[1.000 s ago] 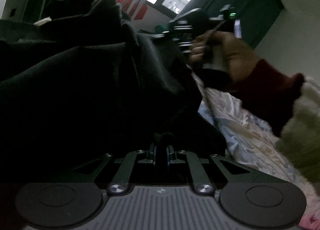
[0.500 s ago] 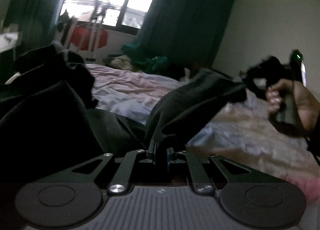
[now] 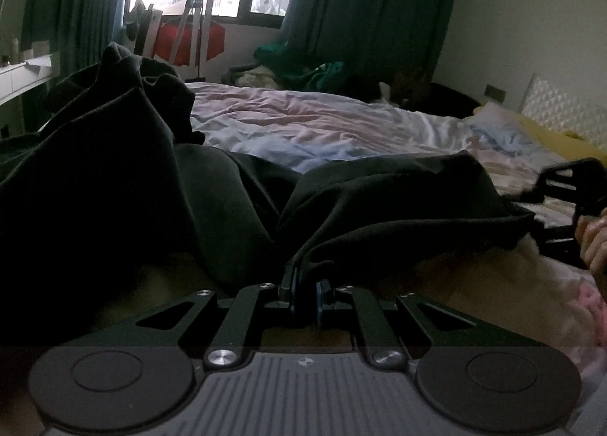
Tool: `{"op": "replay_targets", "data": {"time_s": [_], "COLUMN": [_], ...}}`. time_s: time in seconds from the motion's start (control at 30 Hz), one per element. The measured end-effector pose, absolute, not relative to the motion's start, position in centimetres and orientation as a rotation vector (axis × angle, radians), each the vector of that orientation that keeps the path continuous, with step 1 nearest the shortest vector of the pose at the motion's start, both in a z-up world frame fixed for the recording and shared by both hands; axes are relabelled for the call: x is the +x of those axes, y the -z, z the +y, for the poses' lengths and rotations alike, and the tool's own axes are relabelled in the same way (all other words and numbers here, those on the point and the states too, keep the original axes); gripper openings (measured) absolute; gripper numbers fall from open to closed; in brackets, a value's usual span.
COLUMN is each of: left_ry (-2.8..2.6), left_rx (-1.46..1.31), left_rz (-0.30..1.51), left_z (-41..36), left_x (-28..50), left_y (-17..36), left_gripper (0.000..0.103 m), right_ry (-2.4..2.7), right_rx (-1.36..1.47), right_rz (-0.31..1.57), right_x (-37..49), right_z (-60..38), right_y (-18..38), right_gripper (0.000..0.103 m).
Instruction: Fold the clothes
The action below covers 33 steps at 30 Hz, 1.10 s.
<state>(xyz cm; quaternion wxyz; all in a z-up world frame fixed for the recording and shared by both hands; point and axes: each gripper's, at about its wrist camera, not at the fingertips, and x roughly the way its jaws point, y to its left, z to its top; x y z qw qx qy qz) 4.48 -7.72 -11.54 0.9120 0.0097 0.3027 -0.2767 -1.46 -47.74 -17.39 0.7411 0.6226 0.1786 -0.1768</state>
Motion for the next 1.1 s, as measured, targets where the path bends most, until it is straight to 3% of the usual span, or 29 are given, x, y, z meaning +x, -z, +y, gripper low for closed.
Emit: {"op": "replay_targets", "data": {"time_s": [0.03, 0.07, 0.47, 0.7, 0.73, 0.8, 0.9, 1.1], "left_ry": [0.571, 0.571, 0.641, 0.713, 0.726, 0.756, 0.814, 0.872], "left_rx": [0.018, 0.016, -0.066, -0.115, -0.127, -0.145, -0.186, -0.271], "left_rz": [0.623, 0.623, 0.592, 0.516, 0.514, 0.511, 0.499, 0.539], "left_z": [-7.8, -7.9, -7.1, -7.2, -7.2, -7.4, -7.3, -6.1], "left_x": [4.6, 4.7, 4.7, 4.4, 4.4, 4.5, 4.5, 4.4], "left_y": [11.6, 11.7, 11.0, 9.6, 9.5, 9.1, 8.4, 7.5], "left_gripper": [0.010, 0.010, 0.011, 0.014, 0.015, 0.018, 0.035, 0.062], "right_ry": [0.370, 0.361, 0.460, 0.524, 0.517, 0.486, 0.433, 0.393], "right_rx": [1.379, 1.387, 1.412, 1.284, 1.246, 1.182, 1.033, 0.815], "right_rz": [0.395, 0.395, 0.261, 0.238, 0.230, 0.226, 0.194, -0.058], "right_x": [-1.1, -0.8, 1.8, 6.0, 7.0, 9.2, 12.4, 11.1], "right_z": [-47.7, -47.8, -50.2, -52.3, -52.5, -53.0, -53.1, -56.1], "right_y": [17.5, 17.6, 18.5, 15.4, 14.4, 12.5, 8.1, 1.2], "right_gripper": [0.048, 0.051, 0.050, 0.014, 0.013, 0.011, 0.010, 0.010]}}
